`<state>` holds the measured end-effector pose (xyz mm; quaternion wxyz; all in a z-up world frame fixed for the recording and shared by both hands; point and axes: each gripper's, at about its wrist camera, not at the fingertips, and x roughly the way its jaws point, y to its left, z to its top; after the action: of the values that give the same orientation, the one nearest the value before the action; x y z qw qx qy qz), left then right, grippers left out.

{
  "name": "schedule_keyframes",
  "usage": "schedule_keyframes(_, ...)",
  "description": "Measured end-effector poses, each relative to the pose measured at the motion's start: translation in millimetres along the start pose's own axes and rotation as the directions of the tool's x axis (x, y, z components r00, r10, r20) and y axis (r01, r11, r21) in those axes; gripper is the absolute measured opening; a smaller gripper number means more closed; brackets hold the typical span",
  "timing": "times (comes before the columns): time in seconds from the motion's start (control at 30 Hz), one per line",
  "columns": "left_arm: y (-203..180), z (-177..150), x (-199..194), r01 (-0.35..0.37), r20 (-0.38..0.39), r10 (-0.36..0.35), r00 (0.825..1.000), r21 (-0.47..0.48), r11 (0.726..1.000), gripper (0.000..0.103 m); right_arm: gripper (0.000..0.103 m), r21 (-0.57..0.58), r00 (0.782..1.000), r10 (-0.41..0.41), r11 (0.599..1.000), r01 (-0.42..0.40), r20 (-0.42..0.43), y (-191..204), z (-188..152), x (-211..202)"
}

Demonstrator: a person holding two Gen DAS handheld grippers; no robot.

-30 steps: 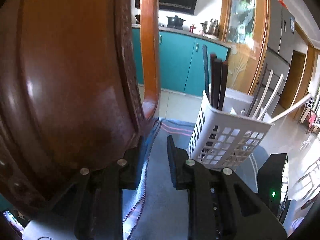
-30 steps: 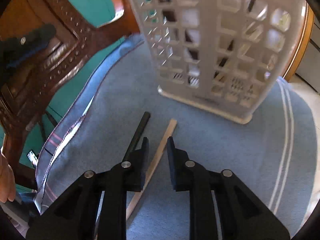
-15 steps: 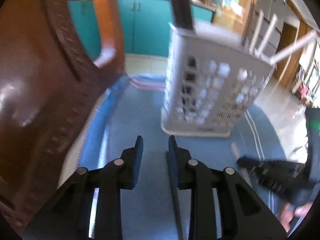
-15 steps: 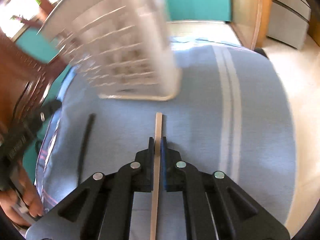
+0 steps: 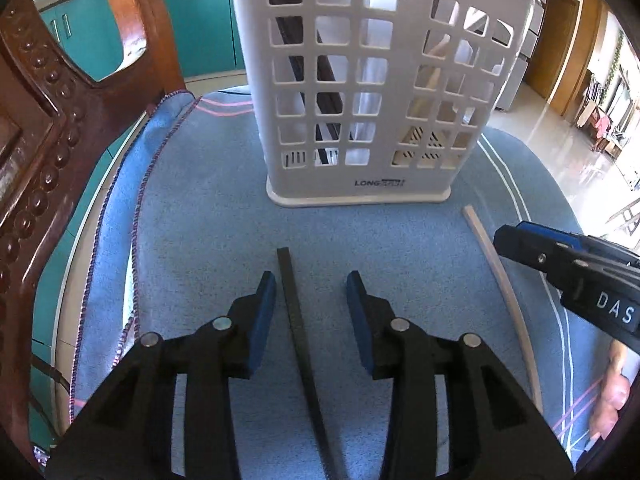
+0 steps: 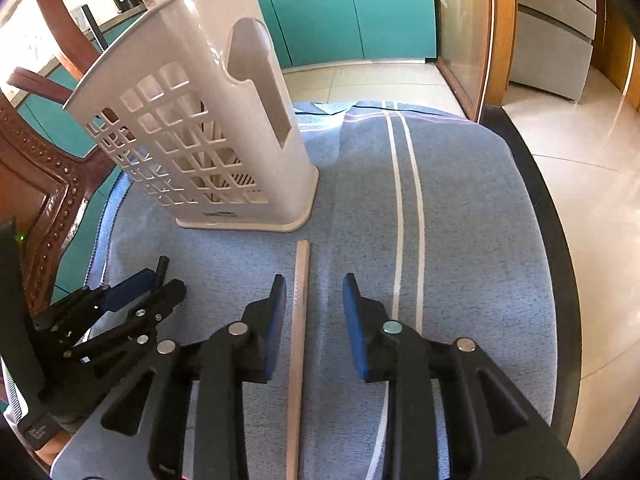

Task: Organize utensils
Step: 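Close the left tool on the last black chopstick while the right tool closes on the last beige one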

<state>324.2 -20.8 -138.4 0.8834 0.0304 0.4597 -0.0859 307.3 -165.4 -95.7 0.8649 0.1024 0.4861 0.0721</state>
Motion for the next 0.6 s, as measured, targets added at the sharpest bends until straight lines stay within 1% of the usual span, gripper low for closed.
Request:
schedule_keyframes(0.03,0,-1,0,-0.001,-0.001,0.001,1.0,0.001,1.0,0.037,0.032,-0.001,1.0,0.0,1.0,0.0,-0.001,0,1,-2)
schedule_keyframes(0.07,0,0,0,-0.003,-0.001,0.003,1.0,0.001,1.0,0.033,0.033,-0.002,1.0,-0.001,1.0,0.001,-0.004,1,0,-2)
schedule_keyframes(0.1,1,0,0,-0.004,0.002,0.004,1.0,-0.003,1.0,0.025,0.034,-0.004,1.0,-0.002,1.0,0.002,-0.004,1,0,-2)
schedule_keyframes(0.13,1,2,-1,-0.004,0.003,0.004,1.0,-0.005,1.0,0.022,0.034,-0.006,1.0,-0.004,1.0,0.004,-0.004,-1,-1,-1)
schedule_keyframes(0.17,2,1,-1,0.0,0.008,0.0,1.0,-0.014,1.0,0.014,0.034,-0.007,1.0,-0.008,1.0,0.008,-0.005,-2,-2,-1)
schedule_keyframes(0.2,3,1,-1,0.003,0.018,-0.002,1.0,-0.032,0.999,0.009,0.034,-0.004,1.0,-0.011,1.0,0.011,-0.003,-3,-2,0)
schedule_keyframes(0.27,12,-5,-6,0.013,0.045,-0.009,0.999,-0.08,0.997,0.009,0.034,0.015,1.0,-0.016,1.0,0.016,0.002,-6,-2,1)
schedule_keyframes(0.37,13,-11,-8,0.006,0.05,-0.001,0.999,-0.085,0.996,0.008,0.034,0.031,1.0,-0.016,0.999,0.016,0.004,-9,-1,3)
schedule_keyframes(0.5,11,-21,-18,0.044,0.057,-0.038,0.998,-0.105,0.994,0.008,0.034,0.014,1.0,-0.012,1.0,0.012,0.015,-7,-3,1)
schedule_keyframes(0.6,9,-27,-30,0.009,0.094,-0.001,0.996,-0.08,0.997,0.008,0.034,0.008,1.0,-0.014,1.0,0.014,0.011,-5,-3,2)
